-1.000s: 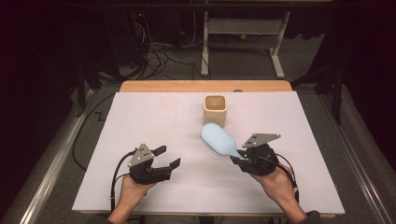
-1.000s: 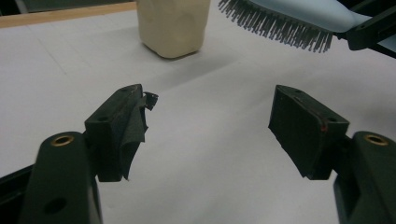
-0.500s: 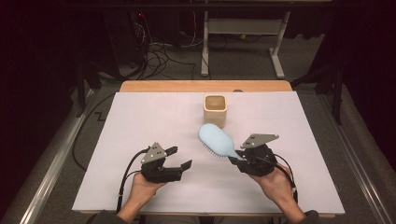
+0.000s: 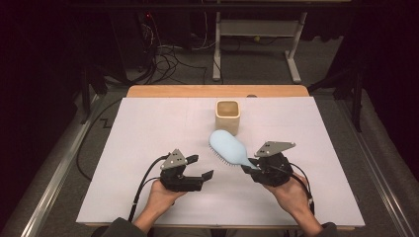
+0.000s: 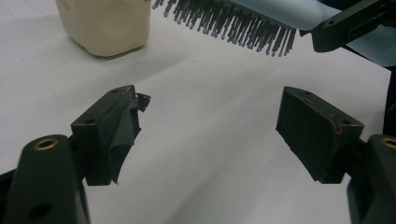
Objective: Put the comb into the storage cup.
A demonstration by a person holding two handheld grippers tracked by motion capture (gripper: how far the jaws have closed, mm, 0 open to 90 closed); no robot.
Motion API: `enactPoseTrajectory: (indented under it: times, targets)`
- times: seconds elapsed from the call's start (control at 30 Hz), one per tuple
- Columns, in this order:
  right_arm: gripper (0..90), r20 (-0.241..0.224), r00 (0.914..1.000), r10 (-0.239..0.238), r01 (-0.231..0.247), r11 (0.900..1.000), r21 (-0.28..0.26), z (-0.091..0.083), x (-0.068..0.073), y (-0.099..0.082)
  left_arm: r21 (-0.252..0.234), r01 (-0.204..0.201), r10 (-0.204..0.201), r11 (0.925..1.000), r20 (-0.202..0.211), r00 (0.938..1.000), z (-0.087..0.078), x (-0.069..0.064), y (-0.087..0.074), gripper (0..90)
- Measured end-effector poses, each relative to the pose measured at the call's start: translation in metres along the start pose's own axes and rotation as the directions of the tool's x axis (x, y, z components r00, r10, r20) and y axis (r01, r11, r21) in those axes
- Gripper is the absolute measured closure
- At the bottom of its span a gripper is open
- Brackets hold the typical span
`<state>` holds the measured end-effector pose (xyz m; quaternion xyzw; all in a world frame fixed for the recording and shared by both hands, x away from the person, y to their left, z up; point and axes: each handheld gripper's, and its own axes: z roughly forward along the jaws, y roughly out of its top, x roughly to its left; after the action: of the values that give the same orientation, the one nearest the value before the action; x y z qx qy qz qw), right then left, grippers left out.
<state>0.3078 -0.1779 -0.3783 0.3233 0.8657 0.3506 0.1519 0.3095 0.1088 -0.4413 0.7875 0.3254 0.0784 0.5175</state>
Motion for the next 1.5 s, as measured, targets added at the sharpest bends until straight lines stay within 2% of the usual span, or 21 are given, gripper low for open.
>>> enactPoseTrajectory:
  times: [0.17, 0.23, 0.27, 0.43, 0.77, 1.23, 1.3, 1.5]
  targets:
    - [70.0, -0.003, 1.0, -0.004, 0.004, 1.0, -0.006, -0.001, 0.001, 0.0, 0.01, -0.007, 0.007, 0.9999, 0.017, 0.9998, 0.007, -0.004, 0.003, 20.5]
    - [70.0, -0.004, 1.0, -0.004, 0.004, 1.0, -0.008, 0.0, 0.001, 0.0, 0.012, -0.003, 0.003, 0.9999, 0.031, 0.9995, 0.01, -0.006, 0.006, 20.8]
    - [70.0, -0.006, 1.0, -0.007, 0.007, 0.9999, -0.009, 0.001, 0.001, 0.0, 0.011, 0.011, -0.012, 0.9999, 0.054, 0.9985, 0.012, -0.007, 0.008, 20.8]
    - [70.0, -0.009, 0.9999, -0.011, 0.011, 0.9998, -0.015, 0.001, 0.003, 0.0, 0.015, 0.002, -0.003, 0.9999, 0.063, 0.998, 0.017, -0.011, 0.011, 20.8]
    - [70.0, -0.015, 0.9997, -0.02, 0.02, 0.9995, -0.025, 0.003, 0.005, 0.001, 0.02, 0.025, -0.027, 0.9995, 0.104, 0.9942, 0.027, -0.013, 0.013, 18.6]
    - [69.9, -0.026, 0.9984, -0.049, 0.048, 0.9981, -0.037, 0.008, 0.011, 0.0, 0.001, 0.055, -0.055, 0.9985, 0.131, 0.9898, 0.027, -0.012, 0.017, 16.5]
    - [70.0, -0.025, 0.9978, -0.062, 0.06, 0.9972, -0.045, 0.009, 0.012, 0.0, -0.013, 0.07, -0.067, 0.9975, 0.137, 0.9882, 0.027, -0.013, 0.018, 16.3]
    - [70.0, -0.024, 0.9969, -0.075, 0.074, 0.9962, -0.046, 0.013, 0.015, -0.001, -0.004, 0.097, -0.095, 0.9953, 0.141, 0.9855, 0.029, -0.012, 0.02, 15.9]
